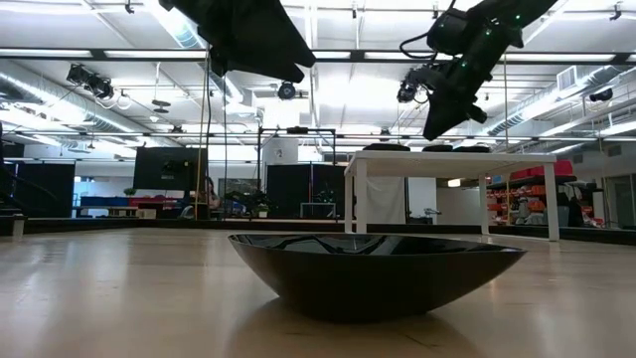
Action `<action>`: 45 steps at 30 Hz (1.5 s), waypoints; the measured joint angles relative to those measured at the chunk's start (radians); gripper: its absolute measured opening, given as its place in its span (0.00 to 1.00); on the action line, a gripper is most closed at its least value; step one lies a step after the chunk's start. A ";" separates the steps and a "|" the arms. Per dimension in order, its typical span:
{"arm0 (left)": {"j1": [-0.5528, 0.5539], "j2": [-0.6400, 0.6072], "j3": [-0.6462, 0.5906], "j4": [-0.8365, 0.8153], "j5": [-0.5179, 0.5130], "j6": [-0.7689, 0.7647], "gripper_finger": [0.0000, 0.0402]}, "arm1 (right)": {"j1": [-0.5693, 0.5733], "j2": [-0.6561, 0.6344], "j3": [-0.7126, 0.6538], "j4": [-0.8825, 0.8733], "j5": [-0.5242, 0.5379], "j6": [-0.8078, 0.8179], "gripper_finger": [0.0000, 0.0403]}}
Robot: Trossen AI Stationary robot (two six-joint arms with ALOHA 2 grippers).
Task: Pick & Place Mini shaped plates
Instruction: Stack the drop shaped plate on top of the drop shaped plates on the shelf, then stack the leaf shaped plate on top of the leaf shaped plates on the shelf
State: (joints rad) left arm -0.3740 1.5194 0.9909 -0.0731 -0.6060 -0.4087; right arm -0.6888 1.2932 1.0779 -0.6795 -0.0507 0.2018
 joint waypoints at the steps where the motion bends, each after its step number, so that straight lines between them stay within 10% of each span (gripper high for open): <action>1: -0.001 0.000 0.000 0.000 0.000 0.000 0.46 | -0.001 0.002 0.000 0.000 0.009 0.004 0.16; 21: -0.003 0.000 0.000 -0.008 -0.001 0.000 0.46 | 0.038 -0.013 0.000 -0.049 0.202 0.026 0.01; 37: -0.073 -0.001 -0.001 -0.464 0.115 -0.122 0.46 | 0.992 0.117 0.000 0.201 0.302 0.304 0.01; 45: -0.179 -0.001 -0.001 -0.586 0.103 -0.246 0.46 | 1.097 0.462 0.039 0.605 0.054 0.384 0.12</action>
State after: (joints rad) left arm -0.5529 1.5181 0.9901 -0.6589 -0.5034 -0.6549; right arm 0.4079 1.7550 1.1166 -0.0748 0.0032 0.5856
